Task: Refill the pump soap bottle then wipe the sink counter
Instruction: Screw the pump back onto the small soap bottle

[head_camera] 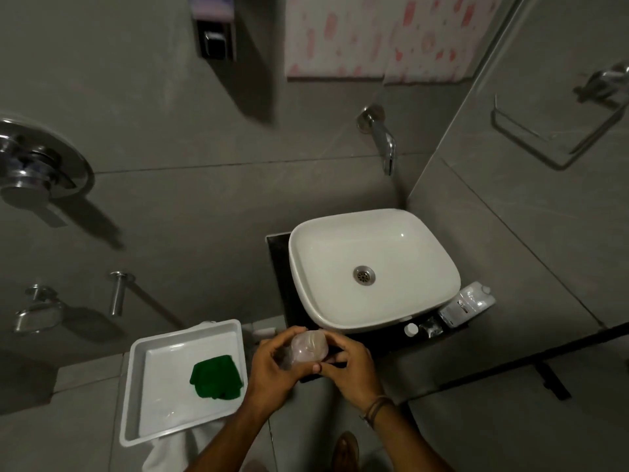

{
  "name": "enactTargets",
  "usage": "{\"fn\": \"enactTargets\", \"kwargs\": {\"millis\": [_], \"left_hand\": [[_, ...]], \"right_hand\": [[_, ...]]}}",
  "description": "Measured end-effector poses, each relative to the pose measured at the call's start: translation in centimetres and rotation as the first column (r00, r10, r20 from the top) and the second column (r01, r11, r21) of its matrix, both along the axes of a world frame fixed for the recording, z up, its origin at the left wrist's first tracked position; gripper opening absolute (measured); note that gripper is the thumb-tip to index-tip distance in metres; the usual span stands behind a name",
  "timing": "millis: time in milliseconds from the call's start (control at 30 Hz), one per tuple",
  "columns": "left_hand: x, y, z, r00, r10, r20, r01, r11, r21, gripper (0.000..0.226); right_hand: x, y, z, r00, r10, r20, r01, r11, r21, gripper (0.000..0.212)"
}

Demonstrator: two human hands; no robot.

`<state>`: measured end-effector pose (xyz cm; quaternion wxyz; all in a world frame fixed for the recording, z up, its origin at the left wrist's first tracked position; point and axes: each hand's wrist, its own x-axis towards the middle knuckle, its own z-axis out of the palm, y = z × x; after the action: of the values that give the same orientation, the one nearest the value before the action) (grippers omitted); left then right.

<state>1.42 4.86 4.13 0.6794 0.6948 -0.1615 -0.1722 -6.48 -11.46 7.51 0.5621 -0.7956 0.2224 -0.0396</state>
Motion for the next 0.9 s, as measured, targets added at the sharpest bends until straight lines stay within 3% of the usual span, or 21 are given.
{"fn": "enactTargets", "kwargs": {"millis": [400, 767, 900], "left_hand": [[-0.4, -3.6, -8.9, 0.974, 0.058, -0.22, -0.044, 0.997, 0.069, 0.068], [0.2, -5.3, -9.7, 0.953, 0.079, -0.293, -0.077, 0.997, 0.02, 0.069], [-0.1, -4.9, -9.4, 0.97, 0.093, -0.225, -0.07, 0.992, 0.108, 0.093]], "right_hand": [[0.6, -1.6, -8.8, 0.977, -0.142, -0.162, 0.16, 0.981, 0.106, 0.061], [1.3, -2.5, -10.3, 0.968, -0.189, -0.164, 0.214, 0.966, 0.147, 0.059], [0.7, -2.5, -10.4, 0.955, -0.203, -0.218, 0.25, 0.943, 0.217, 0.072]]}}
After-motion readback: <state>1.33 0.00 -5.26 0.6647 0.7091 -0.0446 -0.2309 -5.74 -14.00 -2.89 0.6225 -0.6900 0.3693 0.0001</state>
